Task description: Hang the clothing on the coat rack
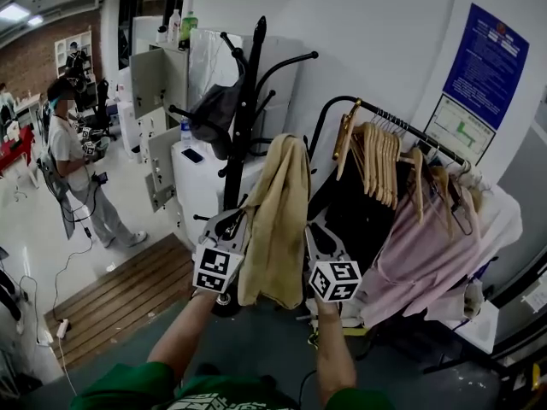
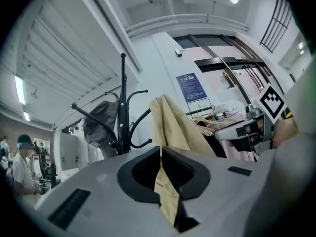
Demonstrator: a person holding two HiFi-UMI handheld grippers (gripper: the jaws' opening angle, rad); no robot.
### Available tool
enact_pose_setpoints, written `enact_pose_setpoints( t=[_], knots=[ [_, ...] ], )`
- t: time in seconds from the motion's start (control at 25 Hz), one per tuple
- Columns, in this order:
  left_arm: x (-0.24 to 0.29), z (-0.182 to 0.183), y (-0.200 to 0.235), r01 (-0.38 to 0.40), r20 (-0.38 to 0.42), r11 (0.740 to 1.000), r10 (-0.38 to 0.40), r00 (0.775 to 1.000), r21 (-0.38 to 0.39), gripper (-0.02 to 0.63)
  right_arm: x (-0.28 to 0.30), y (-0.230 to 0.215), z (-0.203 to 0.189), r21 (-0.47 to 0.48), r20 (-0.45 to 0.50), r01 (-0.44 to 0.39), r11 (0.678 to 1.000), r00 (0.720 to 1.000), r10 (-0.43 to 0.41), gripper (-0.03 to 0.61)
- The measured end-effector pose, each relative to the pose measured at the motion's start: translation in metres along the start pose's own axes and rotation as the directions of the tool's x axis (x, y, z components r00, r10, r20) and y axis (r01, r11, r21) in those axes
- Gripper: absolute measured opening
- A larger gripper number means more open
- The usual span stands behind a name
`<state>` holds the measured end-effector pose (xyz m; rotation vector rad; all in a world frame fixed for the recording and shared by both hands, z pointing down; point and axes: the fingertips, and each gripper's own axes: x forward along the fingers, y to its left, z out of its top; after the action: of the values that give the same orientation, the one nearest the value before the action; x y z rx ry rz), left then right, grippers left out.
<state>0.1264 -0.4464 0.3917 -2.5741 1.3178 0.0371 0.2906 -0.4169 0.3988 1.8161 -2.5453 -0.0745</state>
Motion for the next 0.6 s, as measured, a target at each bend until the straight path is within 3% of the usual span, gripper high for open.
enact_pose_setpoints(
  t=[0.24,0.4,0.6],
  knots=[
    [-0.017,-0.027,-0.013,0.039,-0.047,0.999,-0.040,0.998,-0.012,0.005,-0.025,0.006,-0.018,0.063,-0.002,0.038,0.997,0.999,-0.038,0.017],
    [-0.033,-0.041,-0.017,0.062,-0.059,0.994,-0.068,0.996,-0.091,0.005,-0.039,0.008,-0.027,0.100,-0.012,0.047,0.994,0.999,-0.046,0.008],
    [-0.049,-0.053,-0.020,0.046,-0.078,0.994,-0.054,0.995,-0.099,0.005,-0.054,0.013,-0.036,0.130,-0.019,0.059,0.990,0.998,-0.057,0.008]
  ],
)
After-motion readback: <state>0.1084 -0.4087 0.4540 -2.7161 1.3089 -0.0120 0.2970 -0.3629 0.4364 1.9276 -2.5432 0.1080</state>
